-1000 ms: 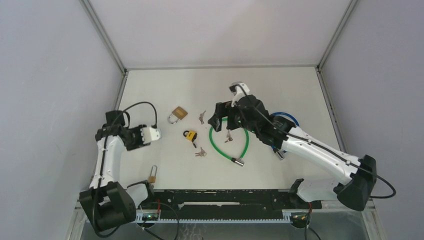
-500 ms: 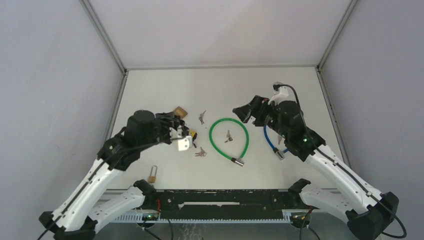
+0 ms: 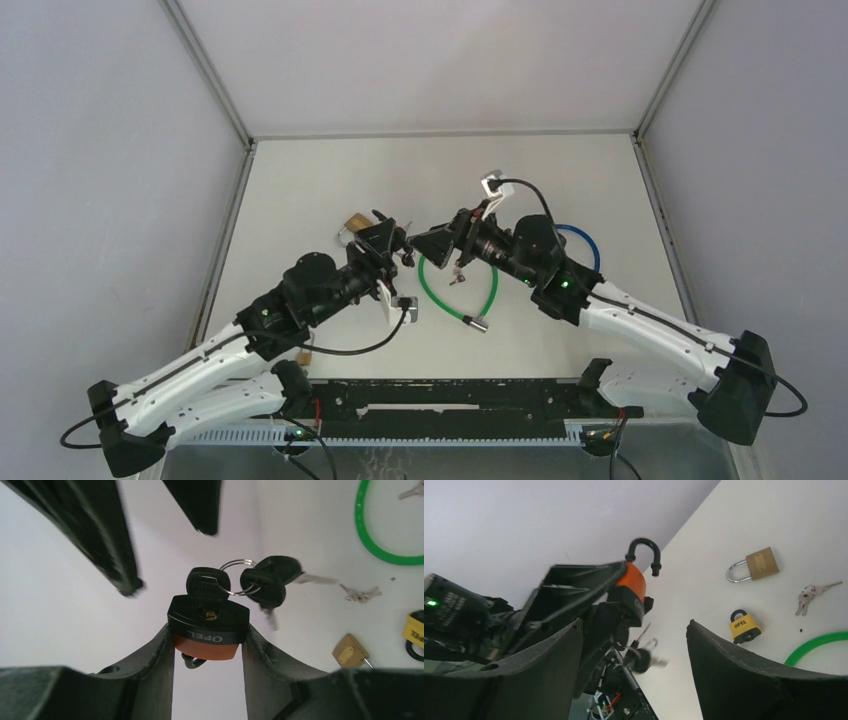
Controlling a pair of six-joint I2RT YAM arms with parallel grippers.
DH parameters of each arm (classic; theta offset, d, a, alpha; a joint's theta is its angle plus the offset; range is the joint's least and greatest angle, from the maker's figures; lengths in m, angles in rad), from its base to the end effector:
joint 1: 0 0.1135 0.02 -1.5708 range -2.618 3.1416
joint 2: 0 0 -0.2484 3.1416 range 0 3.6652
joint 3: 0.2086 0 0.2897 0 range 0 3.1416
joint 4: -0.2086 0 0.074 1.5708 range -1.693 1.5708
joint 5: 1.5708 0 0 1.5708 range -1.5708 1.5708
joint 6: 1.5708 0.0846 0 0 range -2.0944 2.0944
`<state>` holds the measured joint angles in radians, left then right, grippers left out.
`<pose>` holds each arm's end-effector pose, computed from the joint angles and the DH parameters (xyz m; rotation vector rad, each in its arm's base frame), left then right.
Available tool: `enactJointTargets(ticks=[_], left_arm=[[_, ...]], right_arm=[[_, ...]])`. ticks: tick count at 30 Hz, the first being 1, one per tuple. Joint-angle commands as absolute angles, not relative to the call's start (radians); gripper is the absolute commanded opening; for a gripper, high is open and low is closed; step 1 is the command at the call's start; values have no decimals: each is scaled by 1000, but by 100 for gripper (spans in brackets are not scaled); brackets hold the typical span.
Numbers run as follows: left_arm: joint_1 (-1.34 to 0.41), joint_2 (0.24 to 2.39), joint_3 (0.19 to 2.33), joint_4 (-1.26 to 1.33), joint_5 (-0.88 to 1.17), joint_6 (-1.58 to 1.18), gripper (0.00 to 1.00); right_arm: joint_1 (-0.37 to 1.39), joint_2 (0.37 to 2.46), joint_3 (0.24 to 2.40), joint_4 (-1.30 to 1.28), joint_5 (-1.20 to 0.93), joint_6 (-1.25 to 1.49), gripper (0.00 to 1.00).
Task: Lock with the key
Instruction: Pick up the lock from the center of the board.
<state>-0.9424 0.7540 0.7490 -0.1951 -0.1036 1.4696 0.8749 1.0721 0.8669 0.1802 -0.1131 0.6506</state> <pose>0.1703 -0.2195 0.3107 1.6474 0.7105 0.4716 0.2163 0.2739 0.3287 -0.2913 1.7251 1.2486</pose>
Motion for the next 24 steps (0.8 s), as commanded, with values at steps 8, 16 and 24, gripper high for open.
enactJointTargets(ticks=[8,16,24], left_arm=[[-1018,700,712,66,-208,1501,0],[-1025,716,716,74,-215,1499,0],[-1034,701,691,80,-193,1509,0]], right_arm=[[945,1166,934,366,-76,493,73],[1000,1227,996,353,-43,412,75],[990,1279,1035,377,-33,421,59]])
